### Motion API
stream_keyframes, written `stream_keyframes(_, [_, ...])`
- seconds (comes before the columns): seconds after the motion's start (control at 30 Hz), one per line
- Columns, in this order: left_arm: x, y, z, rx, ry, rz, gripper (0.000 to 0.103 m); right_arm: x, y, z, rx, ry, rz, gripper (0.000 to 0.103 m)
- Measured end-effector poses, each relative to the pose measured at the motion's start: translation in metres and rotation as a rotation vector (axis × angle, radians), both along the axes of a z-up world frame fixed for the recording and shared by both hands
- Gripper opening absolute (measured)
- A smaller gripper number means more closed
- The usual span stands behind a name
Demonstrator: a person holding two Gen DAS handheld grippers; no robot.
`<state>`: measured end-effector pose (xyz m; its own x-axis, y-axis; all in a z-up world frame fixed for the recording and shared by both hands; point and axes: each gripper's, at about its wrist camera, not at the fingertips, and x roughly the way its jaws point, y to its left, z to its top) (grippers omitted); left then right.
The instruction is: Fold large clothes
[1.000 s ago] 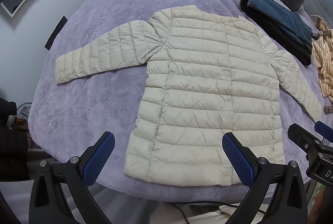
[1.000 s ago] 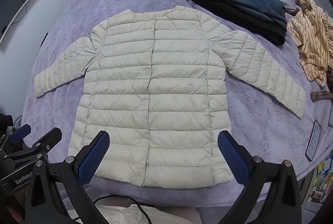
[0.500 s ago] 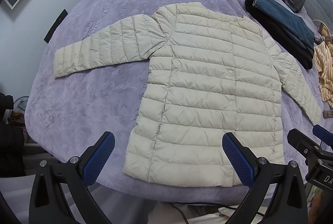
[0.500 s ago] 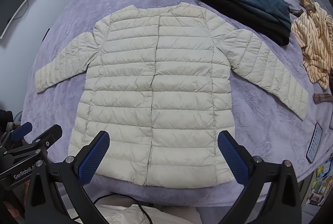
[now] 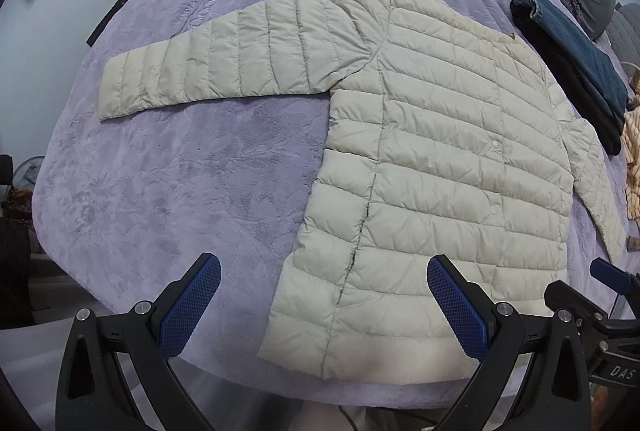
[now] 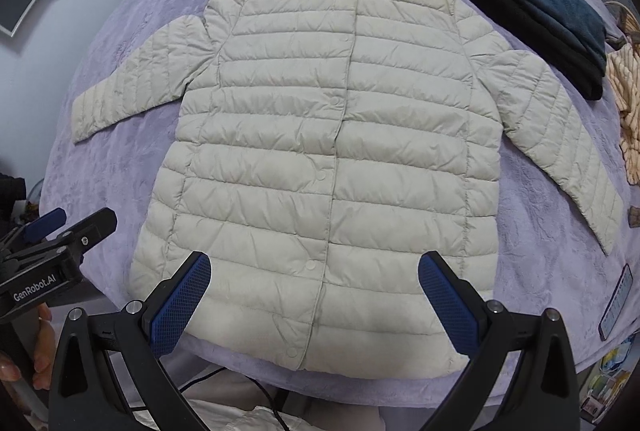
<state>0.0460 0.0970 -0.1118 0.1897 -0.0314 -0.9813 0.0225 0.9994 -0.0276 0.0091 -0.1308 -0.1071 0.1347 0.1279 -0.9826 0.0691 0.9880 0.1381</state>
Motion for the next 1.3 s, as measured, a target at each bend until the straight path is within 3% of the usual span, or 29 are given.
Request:
stream_keyframes(0.37, [0.055,0.107,-0.047,-0.1,-0.036,0.193,0.103,0.056,0.053,-0.032,-0.007,0.003,0.032,0.103])
stream_keyframes(0.57, [0.092,0.173,-0.079,-0.211,-0.061,0.34,0.103,0.092,0.083,-0.054,-0.024,-0.017,0.047,0.103])
stream_keyframes(0.8, [0.123,0.208,-0.109,-0.27,-0.082,0.423,0.103,0.14,0.114,-0.079,-0.037,-0.065,0.051,0.102])
stream_keyframes(0.83, [0.126,0.209,-0.112,-0.284,-0.084,0.427,0.103,0.147,0.117,-0.081,-0.027,-0.078,0.045,0.098])
stream_keyframes(0.87, [0.129,0.211,-0.115,-0.299,-0.087,0.431,0.103,0.154,0.12,-0.083,-0.015,-0.088,0.045,0.081])
stream_keyframes(0.9, [0.132,0.213,-0.118,-0.314,-0.09,0.436,0.103,0.16,0.123,-0.087,-0.002,-0.089,0.048,0.053])
stream_keyframes(0.97, [0.138,0.215,-0.125,-0.351,-0.094,0.442,0.103,0.173,0.127,-0.1,0.049,-0.069,0.043,0.026])
stream_keyframes(1.13, [0.151,0.225,-0.146,-0.46,-0.095,0.483,0.103,0.197,0.132,-0.129,0.096,-0.08,0.041,0.022])
stream_keyframes(1.3, [0.164,0.233,-0.157,-0.504,-0.132,0.533,0.103,0.204,0.132,-0.144,0.121,-0.076,0.041,0.021])
